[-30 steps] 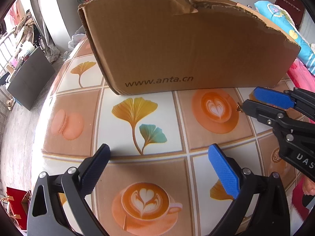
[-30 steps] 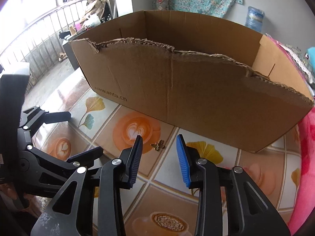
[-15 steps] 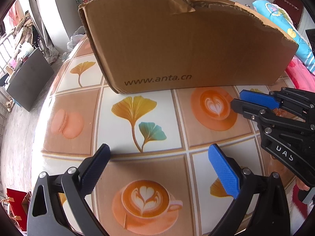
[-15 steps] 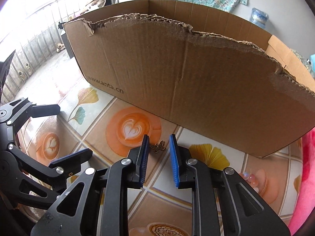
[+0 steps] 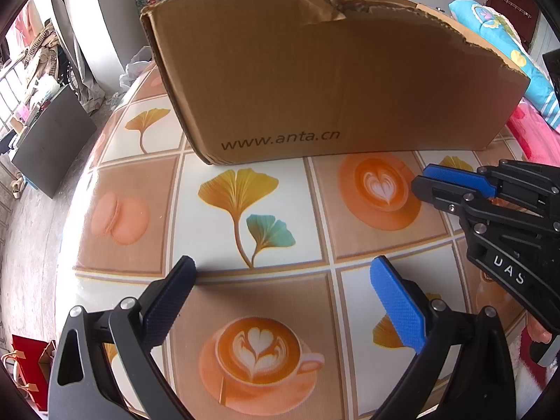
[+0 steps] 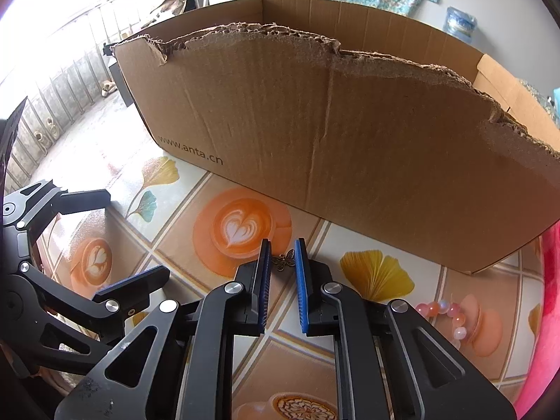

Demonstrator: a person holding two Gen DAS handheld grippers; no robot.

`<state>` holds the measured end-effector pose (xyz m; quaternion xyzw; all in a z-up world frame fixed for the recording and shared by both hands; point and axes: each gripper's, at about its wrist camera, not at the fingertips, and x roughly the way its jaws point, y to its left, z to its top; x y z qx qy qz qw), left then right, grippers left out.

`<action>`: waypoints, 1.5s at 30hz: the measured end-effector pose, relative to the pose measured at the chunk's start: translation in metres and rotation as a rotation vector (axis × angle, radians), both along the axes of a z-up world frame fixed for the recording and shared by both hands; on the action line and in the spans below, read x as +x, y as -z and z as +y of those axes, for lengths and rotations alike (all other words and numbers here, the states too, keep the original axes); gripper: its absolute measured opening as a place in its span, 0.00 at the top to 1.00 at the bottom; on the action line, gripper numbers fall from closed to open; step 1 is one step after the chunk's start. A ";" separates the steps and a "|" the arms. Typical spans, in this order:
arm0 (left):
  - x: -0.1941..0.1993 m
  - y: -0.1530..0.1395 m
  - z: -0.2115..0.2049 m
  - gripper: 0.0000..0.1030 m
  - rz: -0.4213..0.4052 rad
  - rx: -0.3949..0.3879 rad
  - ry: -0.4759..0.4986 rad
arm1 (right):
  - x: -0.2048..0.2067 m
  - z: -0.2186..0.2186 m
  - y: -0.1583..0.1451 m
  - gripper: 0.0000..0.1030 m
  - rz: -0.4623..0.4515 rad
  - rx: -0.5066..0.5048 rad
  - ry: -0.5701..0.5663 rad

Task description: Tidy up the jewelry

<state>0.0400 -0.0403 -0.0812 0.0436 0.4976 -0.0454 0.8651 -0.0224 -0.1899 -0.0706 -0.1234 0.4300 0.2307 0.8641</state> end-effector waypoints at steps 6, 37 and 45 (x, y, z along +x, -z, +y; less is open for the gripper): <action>-0.001 0.001 0.000 0.05 -0.001 0.000 0.002 | -0.003 -0.005 -0.003 0.89 0.015 0.008 -0.003; -0.007 0.000 0.000 0.05 -0.019 0.000 0.026 | -0.029 -0.032 -0.003 0.89 0.100 0.080 0.018; -0.009 0.000 0.002 0.05 -0.040 -0.002 0.046 | -0.048 -0.055 -0.011 0.87 0.094 0.167 0.034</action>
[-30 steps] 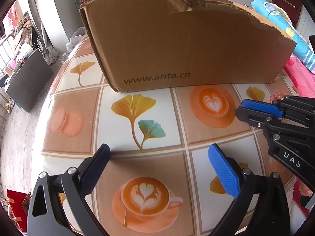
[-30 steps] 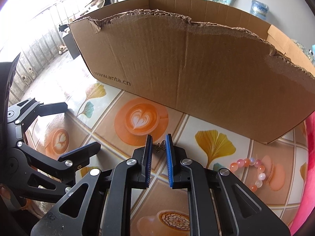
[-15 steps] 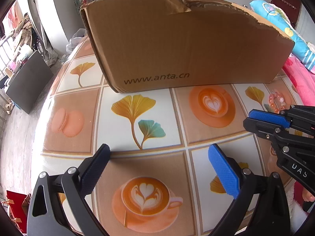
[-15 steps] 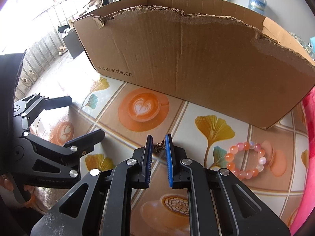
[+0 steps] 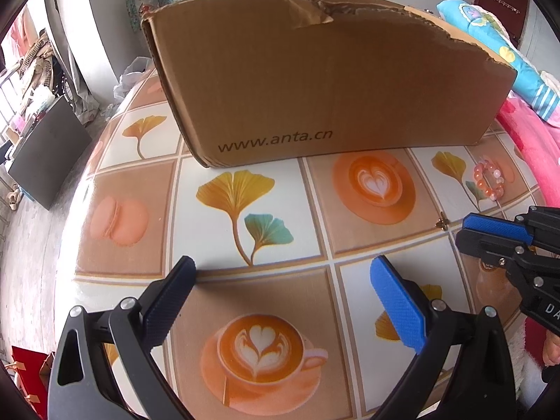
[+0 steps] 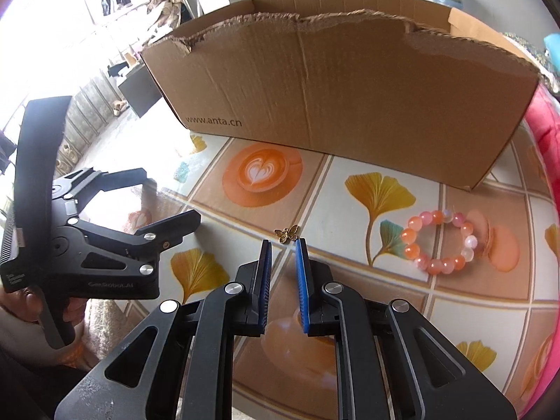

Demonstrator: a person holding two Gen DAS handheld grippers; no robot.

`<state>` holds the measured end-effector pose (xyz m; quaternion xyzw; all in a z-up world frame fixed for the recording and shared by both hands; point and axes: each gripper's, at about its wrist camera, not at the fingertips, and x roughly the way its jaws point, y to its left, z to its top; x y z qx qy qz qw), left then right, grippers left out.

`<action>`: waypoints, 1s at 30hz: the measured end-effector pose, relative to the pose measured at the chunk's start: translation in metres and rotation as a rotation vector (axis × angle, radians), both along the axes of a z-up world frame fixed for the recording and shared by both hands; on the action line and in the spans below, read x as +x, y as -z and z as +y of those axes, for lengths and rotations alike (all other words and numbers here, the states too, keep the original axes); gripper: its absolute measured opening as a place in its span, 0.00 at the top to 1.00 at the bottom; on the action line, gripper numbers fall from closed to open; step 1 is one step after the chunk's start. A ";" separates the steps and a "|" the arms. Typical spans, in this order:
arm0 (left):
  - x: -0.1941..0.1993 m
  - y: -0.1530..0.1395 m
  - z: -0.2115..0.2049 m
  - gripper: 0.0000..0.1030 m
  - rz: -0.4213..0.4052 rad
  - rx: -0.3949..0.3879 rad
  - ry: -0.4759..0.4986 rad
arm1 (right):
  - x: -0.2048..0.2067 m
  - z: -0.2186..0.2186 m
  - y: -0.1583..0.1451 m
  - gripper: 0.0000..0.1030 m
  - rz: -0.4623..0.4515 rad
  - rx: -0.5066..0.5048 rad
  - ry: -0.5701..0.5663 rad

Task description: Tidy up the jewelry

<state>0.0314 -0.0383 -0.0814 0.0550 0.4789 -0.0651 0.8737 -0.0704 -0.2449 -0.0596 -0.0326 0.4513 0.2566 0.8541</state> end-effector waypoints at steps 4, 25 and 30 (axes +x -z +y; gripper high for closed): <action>0.000 0.000 0.001 0.05 -0.011 -0.001 0.029 | -0.011 -0.020 -0.013 0.83 -0.030 0.040 0.031; -0.007 -0.020 -0.063 0.58 -0.058 -0.195 0.341 | 0.000 -0.074 -0.014 0.80 -0.058 0.136 0.184; -0.007 -0.012 -0.080 0.80 -0.027 -0.148 0.384 | 0.006 -0.075 -0.012 0.80 -0.056 0.144 0.179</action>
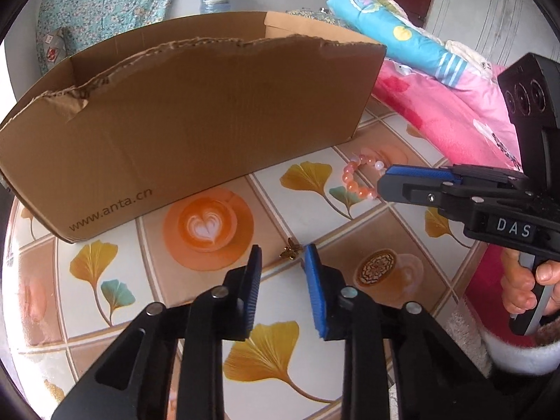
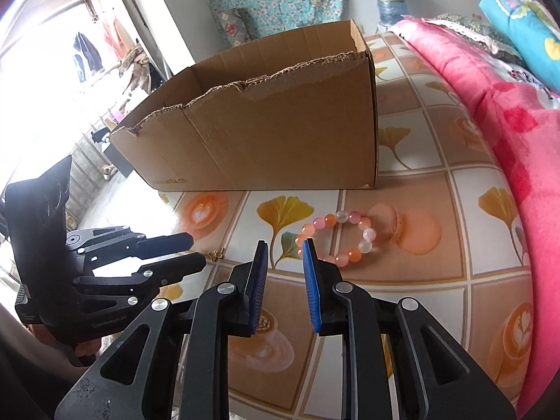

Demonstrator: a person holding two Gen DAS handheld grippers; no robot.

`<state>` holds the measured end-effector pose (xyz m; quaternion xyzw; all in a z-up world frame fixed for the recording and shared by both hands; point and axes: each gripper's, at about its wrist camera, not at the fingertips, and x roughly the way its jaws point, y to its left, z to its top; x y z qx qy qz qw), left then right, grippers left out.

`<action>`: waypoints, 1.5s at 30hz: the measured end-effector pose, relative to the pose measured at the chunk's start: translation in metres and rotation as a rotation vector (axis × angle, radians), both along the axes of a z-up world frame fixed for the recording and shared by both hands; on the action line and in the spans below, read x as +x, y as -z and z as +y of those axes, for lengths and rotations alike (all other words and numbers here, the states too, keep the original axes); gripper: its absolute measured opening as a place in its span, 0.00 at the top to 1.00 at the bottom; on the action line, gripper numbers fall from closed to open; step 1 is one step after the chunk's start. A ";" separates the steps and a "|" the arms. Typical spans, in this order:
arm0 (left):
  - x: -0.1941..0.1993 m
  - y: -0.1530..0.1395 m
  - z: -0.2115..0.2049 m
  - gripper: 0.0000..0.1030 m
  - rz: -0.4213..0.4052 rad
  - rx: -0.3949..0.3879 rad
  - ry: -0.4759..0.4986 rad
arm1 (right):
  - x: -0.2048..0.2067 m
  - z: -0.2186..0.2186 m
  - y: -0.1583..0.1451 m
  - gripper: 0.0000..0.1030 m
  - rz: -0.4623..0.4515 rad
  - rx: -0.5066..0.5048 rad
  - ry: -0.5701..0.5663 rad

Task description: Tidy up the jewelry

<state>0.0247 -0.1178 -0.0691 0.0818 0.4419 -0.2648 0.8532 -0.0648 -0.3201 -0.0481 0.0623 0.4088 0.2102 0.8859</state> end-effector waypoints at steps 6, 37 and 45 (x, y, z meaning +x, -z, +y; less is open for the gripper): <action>0.000 0.004 -0.012 0.82 0.001 0.032 0.023 | 0.005 -0.004 0.004 0.80 0.007 0.011 0.000; 0.001 0.006 -0.041 0.88 -0.069 0.159 0.003 | 0.007 -0.009 0.001 0.79 -0.008 0.017 0.001; 0.001 0.005 -0.032 0.92 -0.057 0.106 0.006 | 0.007 -0.006 -0.001 0.79 -0.013 -0.004 0.002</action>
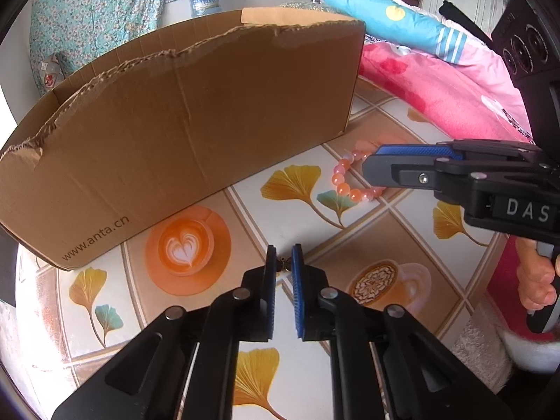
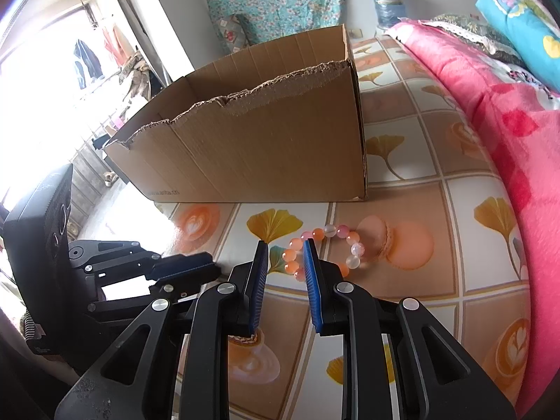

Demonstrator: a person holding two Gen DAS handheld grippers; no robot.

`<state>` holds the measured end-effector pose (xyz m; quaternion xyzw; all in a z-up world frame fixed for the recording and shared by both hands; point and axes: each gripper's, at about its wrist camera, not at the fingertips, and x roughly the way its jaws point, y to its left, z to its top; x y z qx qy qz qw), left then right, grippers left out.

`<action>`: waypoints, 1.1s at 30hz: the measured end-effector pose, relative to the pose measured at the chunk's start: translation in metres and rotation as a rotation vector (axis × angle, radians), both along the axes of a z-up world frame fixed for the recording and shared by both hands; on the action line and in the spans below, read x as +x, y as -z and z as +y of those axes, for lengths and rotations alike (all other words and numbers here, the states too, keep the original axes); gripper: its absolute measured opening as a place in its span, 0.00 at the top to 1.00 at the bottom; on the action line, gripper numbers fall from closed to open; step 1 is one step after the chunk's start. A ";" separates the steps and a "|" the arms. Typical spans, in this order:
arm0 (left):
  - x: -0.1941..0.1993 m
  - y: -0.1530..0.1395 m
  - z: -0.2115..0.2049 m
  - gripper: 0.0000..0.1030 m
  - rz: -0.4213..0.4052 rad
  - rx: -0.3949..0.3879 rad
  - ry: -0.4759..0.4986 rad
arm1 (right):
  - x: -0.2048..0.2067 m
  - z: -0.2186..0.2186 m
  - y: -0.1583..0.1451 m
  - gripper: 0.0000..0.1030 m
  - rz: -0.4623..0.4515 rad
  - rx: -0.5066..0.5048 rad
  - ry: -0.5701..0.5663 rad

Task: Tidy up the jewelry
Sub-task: 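Close the right tool on the pink bead bracelet, then carry the bracelet and earring over the box with both tools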

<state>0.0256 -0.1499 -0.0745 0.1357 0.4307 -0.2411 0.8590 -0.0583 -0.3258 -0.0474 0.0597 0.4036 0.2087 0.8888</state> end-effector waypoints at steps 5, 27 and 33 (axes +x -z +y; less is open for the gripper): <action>-0.005 -0.006 0.007 0.92 -0.022 -0.034 0.019 | 0.000 0.003 -0.002 0.79 -0.004 -0.029 -0.002; -0.012 -0.030 0.039 0.92 -0.087 -0.100 -0.024 | 0.022 0.040 0.017 0.83 0.043 -0.293 -0.052; -0.016 -0.044 0.044 0.92 -0.118 -0.130 -0.020 | 0.021 0.027 0.010 0.93 0.064 -0.224 -0.004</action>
